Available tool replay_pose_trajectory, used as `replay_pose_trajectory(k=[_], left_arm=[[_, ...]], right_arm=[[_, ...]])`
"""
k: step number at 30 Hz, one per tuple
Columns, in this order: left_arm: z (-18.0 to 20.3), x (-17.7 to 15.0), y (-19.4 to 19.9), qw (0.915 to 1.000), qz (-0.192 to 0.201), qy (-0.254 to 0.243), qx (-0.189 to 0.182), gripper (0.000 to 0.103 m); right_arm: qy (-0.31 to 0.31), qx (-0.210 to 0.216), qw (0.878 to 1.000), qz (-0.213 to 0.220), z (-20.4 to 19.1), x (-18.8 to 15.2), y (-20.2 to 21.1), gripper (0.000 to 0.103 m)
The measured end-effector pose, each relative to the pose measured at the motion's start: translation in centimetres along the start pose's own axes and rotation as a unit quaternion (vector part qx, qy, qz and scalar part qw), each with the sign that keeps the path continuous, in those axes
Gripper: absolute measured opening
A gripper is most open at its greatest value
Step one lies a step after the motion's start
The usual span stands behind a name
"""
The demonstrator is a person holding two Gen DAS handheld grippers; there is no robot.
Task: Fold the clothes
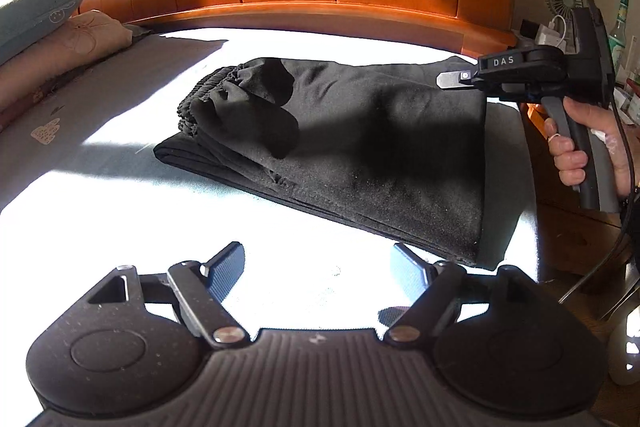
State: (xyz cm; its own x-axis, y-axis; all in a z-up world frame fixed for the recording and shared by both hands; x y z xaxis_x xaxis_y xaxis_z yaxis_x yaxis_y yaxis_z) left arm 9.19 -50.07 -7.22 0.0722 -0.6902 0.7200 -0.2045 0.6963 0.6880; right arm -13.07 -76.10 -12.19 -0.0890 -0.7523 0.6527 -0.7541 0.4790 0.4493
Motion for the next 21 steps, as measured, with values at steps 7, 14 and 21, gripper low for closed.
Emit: replay_pose_trajectory(k=[7, 14, 21], left_arm=[[-2.6, -1.3, 2.4, 0.999, 0.003, 0.044, 0.003, 0.08], [-6.5, -3.6, 5.9, 0.9953, 0.006, 0.097, 0.001, 0.085], [-12.4, -5.5, 6.8, 0.9915, 0.014, 0.129, -0.015, 0.087]], right_arm=[[-0.001, -0.127, 0.992, 0.011, -1.4, -0.5, 2.9, 0.042], [0.137, -0.062, 0.988, 0.034, -12.7, -2.6, 1.2, 0.045], [0.288, -0.074, 0.955, -0.017, -21.1, -7.0, -9.0, 0.044]])
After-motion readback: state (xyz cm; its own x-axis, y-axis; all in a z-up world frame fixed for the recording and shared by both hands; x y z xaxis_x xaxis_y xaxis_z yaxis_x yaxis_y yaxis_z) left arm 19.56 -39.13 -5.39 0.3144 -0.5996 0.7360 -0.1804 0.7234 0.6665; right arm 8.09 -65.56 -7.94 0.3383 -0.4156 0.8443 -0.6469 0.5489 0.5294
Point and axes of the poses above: each gripper's, at about its wrist camera, not at the fingertips, and y roughly against the way its jaws point, z to its right, x to its top, the point moved 2 cm from there along -y, roughly the way its jaws point, and after that the axes turned 4 degrees about -y, right-handed, at the moved point
